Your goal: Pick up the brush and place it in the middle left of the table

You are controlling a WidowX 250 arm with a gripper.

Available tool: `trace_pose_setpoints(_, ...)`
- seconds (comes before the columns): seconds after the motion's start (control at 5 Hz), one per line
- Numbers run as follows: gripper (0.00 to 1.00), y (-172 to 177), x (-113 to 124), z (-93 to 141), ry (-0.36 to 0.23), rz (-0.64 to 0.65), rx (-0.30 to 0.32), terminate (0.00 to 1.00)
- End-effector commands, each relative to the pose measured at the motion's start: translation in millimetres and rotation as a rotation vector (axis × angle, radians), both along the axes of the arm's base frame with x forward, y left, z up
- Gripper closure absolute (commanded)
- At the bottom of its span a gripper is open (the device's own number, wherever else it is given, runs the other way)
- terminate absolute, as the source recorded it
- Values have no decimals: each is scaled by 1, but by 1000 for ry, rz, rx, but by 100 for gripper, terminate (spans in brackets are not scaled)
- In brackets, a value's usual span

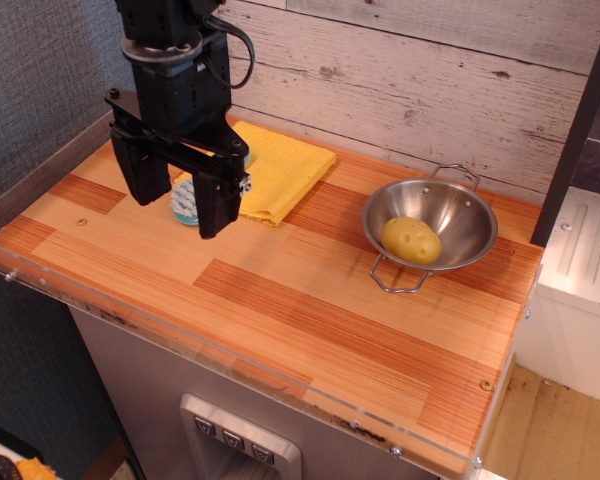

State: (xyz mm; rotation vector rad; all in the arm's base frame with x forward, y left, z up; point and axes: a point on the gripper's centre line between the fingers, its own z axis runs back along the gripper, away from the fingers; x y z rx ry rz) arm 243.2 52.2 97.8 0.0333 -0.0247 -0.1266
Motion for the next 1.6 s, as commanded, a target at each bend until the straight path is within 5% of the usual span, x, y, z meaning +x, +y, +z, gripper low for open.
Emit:
trace_pose_setpoints(0.0, 0, 0, 0, 0, 0, 0, 0, 0)
trace_pose_setpoints(0.8, 0, 68, 57, -20, -27, 136, 79, 0)
trace_pose_setpoints(1.4, 0, 85, 69, -46, -63, 239, 26, 0)
